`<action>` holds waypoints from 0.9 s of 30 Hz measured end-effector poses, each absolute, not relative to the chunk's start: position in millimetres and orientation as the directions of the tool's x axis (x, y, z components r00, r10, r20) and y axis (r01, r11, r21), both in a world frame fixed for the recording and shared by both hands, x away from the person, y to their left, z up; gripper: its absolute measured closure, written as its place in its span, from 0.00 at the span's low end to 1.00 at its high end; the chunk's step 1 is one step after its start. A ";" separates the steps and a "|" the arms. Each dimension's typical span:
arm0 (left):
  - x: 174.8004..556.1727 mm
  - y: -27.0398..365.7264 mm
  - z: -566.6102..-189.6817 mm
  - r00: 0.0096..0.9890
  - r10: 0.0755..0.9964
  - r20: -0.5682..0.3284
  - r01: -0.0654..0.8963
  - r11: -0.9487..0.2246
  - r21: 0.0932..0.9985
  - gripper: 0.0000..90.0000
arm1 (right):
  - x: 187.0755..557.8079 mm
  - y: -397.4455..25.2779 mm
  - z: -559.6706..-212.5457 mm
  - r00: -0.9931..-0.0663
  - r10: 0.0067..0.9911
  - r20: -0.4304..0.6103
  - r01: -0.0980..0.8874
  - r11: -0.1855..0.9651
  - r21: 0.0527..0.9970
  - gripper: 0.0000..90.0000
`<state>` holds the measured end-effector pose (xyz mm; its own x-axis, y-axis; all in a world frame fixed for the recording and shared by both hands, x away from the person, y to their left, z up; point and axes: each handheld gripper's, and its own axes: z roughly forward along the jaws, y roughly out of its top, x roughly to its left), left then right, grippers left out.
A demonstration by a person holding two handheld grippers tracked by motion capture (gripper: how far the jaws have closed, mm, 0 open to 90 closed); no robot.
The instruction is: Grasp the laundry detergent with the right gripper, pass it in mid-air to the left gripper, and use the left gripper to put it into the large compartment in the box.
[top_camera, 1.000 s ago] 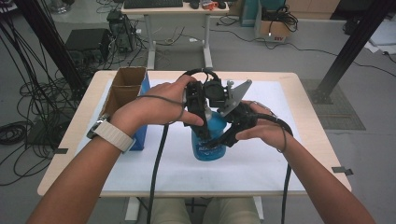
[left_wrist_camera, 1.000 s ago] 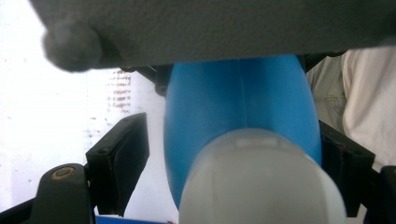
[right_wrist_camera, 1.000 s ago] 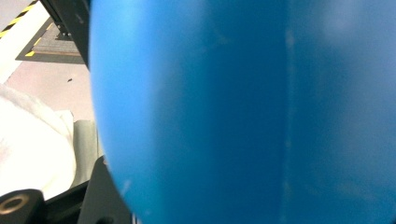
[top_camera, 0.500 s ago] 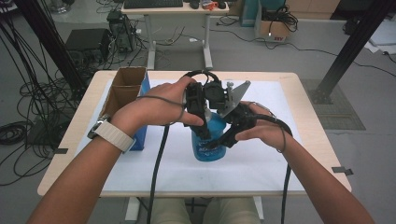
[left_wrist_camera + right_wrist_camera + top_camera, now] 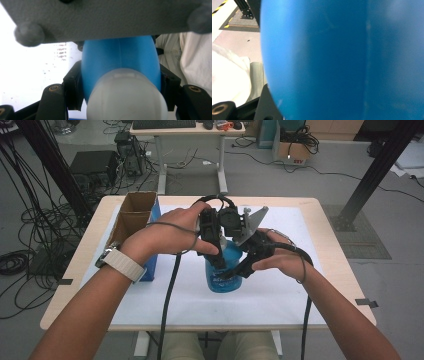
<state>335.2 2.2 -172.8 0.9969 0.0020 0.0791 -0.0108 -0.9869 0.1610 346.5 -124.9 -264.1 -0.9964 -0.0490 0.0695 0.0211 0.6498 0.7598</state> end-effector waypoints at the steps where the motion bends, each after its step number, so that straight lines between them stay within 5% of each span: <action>1: 335.3 1.9 -172.9 0.997 0.001 0.081 -0.012 -0.987 0.159 0.42 | 346.7 -124.9 -264.4 -0.996 -0.052 0.070 0.020 0.649 0.760 0.48; 27: 336.5 -0.3 -172.8 0.997 -0.002 0.079 -0.014 -0.987 0.162 0.42 | 347.1 -128.5 -263.3 -0.997 -0.043 0.070 0.024 0.657 0.753 0.48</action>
